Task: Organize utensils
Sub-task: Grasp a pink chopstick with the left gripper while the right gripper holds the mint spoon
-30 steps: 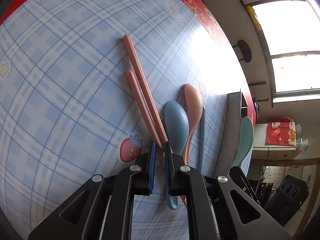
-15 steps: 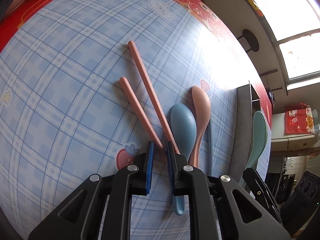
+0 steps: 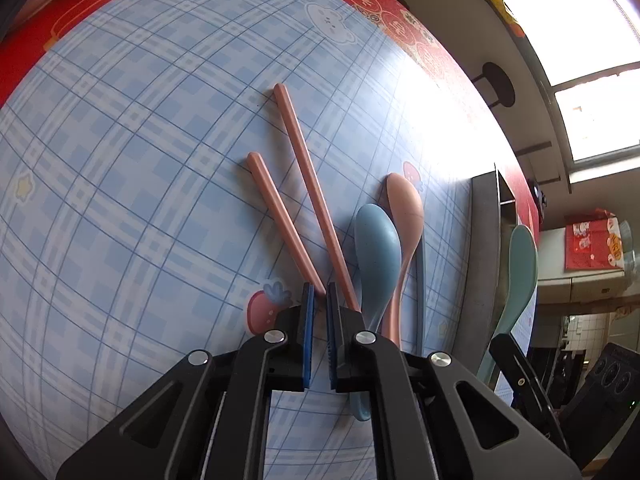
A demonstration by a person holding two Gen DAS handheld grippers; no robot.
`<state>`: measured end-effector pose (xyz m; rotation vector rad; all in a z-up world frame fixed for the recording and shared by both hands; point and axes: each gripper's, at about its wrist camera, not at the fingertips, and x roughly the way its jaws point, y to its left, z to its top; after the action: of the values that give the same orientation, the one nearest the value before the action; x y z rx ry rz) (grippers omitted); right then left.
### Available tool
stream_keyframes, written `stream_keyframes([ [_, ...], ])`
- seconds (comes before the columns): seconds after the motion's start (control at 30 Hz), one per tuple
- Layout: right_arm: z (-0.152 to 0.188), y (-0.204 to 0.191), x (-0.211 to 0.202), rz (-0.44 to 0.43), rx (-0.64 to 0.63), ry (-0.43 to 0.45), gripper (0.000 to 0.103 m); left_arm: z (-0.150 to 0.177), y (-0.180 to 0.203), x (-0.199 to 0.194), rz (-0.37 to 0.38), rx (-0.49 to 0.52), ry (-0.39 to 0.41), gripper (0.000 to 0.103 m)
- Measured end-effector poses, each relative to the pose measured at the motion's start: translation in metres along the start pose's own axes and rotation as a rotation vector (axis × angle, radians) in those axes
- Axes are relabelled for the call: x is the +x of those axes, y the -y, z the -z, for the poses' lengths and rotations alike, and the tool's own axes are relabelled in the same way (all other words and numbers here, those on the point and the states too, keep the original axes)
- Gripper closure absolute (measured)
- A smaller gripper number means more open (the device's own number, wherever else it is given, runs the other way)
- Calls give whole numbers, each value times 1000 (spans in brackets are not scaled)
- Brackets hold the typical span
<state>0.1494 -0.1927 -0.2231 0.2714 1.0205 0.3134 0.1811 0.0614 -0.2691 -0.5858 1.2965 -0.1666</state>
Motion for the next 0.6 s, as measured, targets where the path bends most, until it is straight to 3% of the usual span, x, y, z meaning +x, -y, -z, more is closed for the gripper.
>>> stream_keyframes([
  [0.17,2,2,-2,-2,14,5,89,0,0,-3,-111,128,-36,100],
  [0.33,2,4,-4,-1,23,12,89,-2,-11,-7,27,-2,-49,99],
  [0.4,2,6,-5,-1,26,14,89,-4,-17,-5,81,-97,-58,95],
  [0.43,1,7,-6,0,27,16,89,-4,-21,-2,101,-146,-67,89],
  [0.5,2,8,-7,-1,28,19,89,-4,-28,2,127,-231,-82,85],
  [0.6,2,10,-9,-2,32,20,89,-2,-29,7,124,-261,-84,85],
])
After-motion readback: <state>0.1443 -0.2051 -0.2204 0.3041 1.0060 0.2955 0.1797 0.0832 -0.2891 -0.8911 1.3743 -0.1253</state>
